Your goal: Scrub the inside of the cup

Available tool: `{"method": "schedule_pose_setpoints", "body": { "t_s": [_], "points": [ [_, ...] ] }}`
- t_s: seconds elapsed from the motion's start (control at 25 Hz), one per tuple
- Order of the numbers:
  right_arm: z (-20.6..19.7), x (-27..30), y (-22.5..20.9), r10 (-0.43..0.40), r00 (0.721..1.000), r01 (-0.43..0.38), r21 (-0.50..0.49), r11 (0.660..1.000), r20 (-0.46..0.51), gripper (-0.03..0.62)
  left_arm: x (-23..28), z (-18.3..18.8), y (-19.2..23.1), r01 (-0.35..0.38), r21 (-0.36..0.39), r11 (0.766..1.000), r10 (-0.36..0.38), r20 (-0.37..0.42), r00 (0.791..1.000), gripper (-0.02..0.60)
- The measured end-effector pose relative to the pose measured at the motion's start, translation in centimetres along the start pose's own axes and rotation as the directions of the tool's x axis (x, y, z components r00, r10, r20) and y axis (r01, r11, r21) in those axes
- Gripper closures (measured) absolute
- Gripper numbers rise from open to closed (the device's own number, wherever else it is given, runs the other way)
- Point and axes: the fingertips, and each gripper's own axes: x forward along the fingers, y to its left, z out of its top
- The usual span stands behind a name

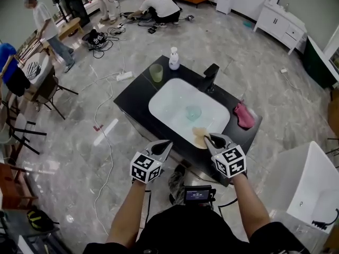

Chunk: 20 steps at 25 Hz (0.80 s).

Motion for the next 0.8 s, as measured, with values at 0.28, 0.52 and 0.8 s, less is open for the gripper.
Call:
{"method": "schedule_pose_setpoints", "body": {
  "t_s": [0.28,0.52,0.8],
  "points": [
    [1.9,5.7,-4.5,-0.042,0.999,0.041,0.061,0.997,0.012,0.556,5.2,3.2,6.0,0.052,0.051,0.997,-0.05,-0.045,0.998,0.581],
    [3.6,8.7,-8.9,-0.082,0.997,0.081,0.078,0.994,0.005,0.555,10.0,6.5,9.3,0.115,0.077,0.99,-0.11,-0.068,0.992,0.581],
    [3.9,9.6,-12.2,-0.139,0.99,0.138,0.124,0.983,-0.006,0.554,13.9,9.0,10.8,0.195,0.112,0.974,-0.184,-0.099,0.978,0.581]
  ]
}}
